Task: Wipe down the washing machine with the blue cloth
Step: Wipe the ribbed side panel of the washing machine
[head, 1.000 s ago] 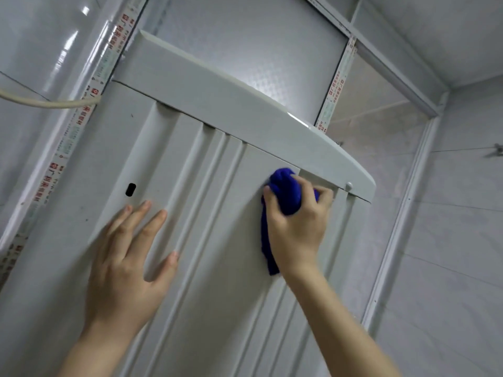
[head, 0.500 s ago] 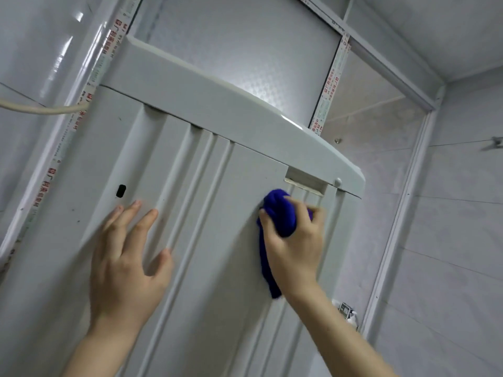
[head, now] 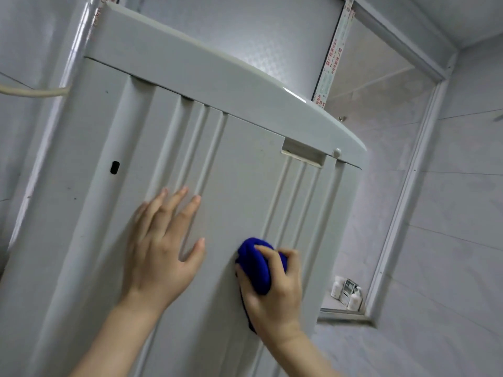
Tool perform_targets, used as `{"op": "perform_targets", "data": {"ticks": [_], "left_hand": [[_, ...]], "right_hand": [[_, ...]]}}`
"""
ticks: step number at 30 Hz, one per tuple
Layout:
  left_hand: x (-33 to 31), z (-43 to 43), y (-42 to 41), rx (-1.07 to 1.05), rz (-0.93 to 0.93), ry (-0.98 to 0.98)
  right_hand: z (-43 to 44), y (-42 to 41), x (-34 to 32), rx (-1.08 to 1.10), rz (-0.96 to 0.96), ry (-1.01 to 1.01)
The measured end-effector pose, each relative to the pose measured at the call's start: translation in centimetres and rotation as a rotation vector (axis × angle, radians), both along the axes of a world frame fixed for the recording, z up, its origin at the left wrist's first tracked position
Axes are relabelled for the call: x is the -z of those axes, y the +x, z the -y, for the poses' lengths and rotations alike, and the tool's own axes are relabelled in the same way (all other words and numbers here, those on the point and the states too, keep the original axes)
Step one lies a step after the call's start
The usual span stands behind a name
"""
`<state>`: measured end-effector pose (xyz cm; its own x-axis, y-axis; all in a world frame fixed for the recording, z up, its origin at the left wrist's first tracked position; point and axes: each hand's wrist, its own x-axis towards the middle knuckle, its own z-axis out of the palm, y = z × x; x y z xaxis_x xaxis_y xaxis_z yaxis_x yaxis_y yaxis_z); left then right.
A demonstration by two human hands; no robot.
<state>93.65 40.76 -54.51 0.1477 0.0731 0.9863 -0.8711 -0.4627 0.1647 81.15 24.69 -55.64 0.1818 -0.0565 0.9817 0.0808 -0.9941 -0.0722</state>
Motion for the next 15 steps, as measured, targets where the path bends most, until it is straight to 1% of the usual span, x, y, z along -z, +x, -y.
{"op": "perform_targets", "data": {"ticks": [2,5,6,7,8,9,11,13,14,15], "left_hand": [[0.2,0.3,-0.1,0.004,-0.007,0.007],[0.2,0.5,-0.2,0.008,-0.019,-0.001],[0.2,0.6,-0.2,0.006,-0.018,-0.003],[0.3,0.6,-0.2,0.003,-0.016,-0.004],[0.3,0.6,-0.2,0.0,-0.014,-0.007],[0.4,0.6,-0.2,-0.002,-0.015,-0.01],[0.6,0.9,-0.4,0.004,-0.016,-0.008],[0.7,1.6,-1.0,0.021,-0.002,0.021],[0.7,2.1,-1.4,0.031,0.006,0.041],[0.6,2.6,-1.7,0.04,0.01,0.06]], "right_hand": [[-0.6,0.7,-5.4,-0.006,0.092,0.042],[-0.6,1.7,-14.6,-0.006,0.229,0.185],[-0.4,1.8,-16.4,-0.011,0.236,0.196],[-0.1,1.8,-16.9,-0.015,0.241,0.192],[0.0,1.6,-15.9,-0.011,0.242,0.188],[0.4,1.5,-13.5,-0.001,0.243,0.171],[1.1,0.3,-5.6,0.027,0.188,0.14],[1.7,-1.3,1.8,0.018,0.079,0.14],[1.9,-1.9,3.4,-0.005,0.029,0.142],[2.2,-2.1,3.4,-0.017,-0.004,0.142]]}}
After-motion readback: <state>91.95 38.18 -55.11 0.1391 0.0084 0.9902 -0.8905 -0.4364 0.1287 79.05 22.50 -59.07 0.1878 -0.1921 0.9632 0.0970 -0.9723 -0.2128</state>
